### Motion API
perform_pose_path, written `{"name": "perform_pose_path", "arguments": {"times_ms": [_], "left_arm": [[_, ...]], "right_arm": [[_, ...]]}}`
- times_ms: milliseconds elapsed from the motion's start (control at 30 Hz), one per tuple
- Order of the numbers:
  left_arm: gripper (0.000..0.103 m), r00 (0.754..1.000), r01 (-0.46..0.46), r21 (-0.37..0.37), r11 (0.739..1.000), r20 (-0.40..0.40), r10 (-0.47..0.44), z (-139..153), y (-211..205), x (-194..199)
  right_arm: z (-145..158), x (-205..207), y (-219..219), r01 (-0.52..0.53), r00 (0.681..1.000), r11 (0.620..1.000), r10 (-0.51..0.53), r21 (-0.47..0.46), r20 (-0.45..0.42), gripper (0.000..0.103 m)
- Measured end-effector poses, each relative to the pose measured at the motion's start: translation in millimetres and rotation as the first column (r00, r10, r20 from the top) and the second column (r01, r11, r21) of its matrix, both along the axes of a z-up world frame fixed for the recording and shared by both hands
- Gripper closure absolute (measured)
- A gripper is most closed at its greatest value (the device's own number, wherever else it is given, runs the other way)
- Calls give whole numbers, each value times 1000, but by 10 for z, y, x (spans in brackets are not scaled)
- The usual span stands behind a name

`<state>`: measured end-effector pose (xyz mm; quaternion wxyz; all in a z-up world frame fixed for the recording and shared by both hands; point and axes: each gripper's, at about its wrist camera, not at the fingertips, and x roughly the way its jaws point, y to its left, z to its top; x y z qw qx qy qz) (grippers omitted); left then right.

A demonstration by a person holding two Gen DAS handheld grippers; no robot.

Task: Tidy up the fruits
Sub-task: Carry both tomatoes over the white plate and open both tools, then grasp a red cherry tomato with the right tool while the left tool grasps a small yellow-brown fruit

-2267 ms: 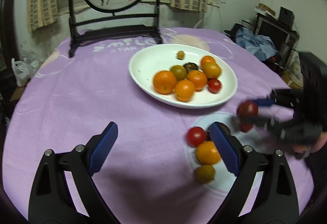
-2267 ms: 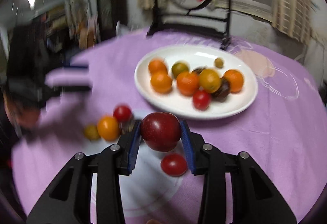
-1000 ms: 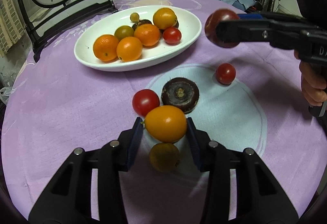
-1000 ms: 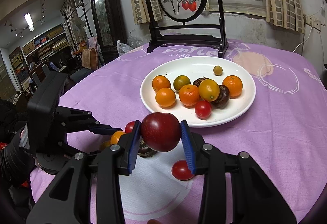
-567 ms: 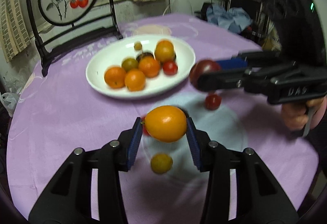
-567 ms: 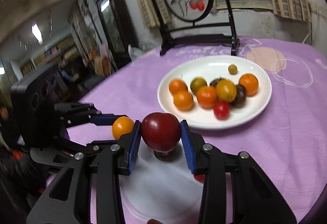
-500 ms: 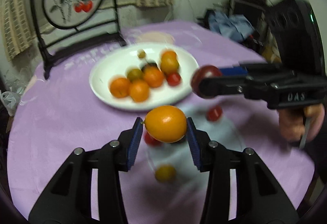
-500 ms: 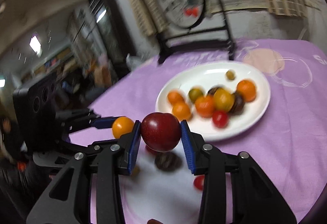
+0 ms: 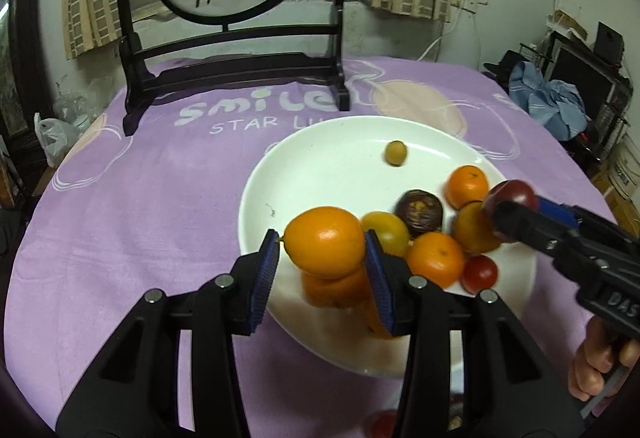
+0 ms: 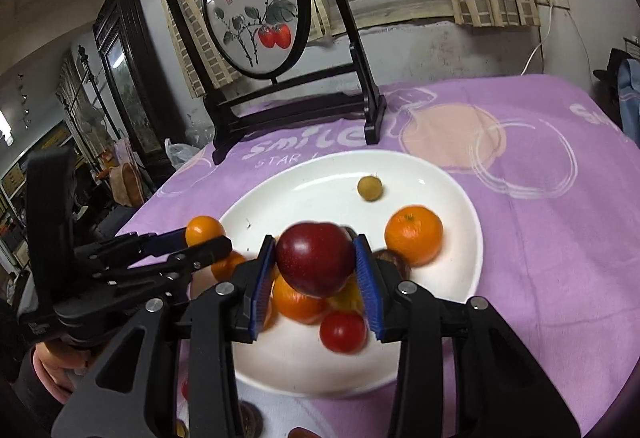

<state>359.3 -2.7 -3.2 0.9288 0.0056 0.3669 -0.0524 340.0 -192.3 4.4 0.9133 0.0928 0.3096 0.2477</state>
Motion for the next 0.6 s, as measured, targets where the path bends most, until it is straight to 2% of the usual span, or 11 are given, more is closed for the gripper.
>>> {"name": "perform_pose_path", "arguments": {"times_ms": [33,100,133,167,300,533,600], "left_arm": [[57,1000,-10,7,1000,5,10,-7,6,-2],[23,999,-36,36,999,30,35,12,21,-47],[19,997,-50,48,998,55,47,47,29,-88],[19,995,-60,59,996,84,54,92,37,-150],[15,995,-49,61,997,95,43,156,67,-303],[8,995,-56,63,996,87,50,115,174,-622],[6,994,-73,86,994,93,65,57,208,-733]], "right_arm": [[12,3,-3,4,1000,1000,-4,5,-1,55],[46,-27,-32,2,1000,1000,-2,19,-8,53],[75,-68,-51,1,1000,1000,-1,27,0,53],[115,-137,-82,5,1000,999,-5,32,13,53],[194,-313,-120,2,999,1000,-2,10,36,53],[6,-642,-176,-39,999,997,38,-69,-22,51],[-52,-710,-170,-47,998,994,43,-95,-39,51]]}}
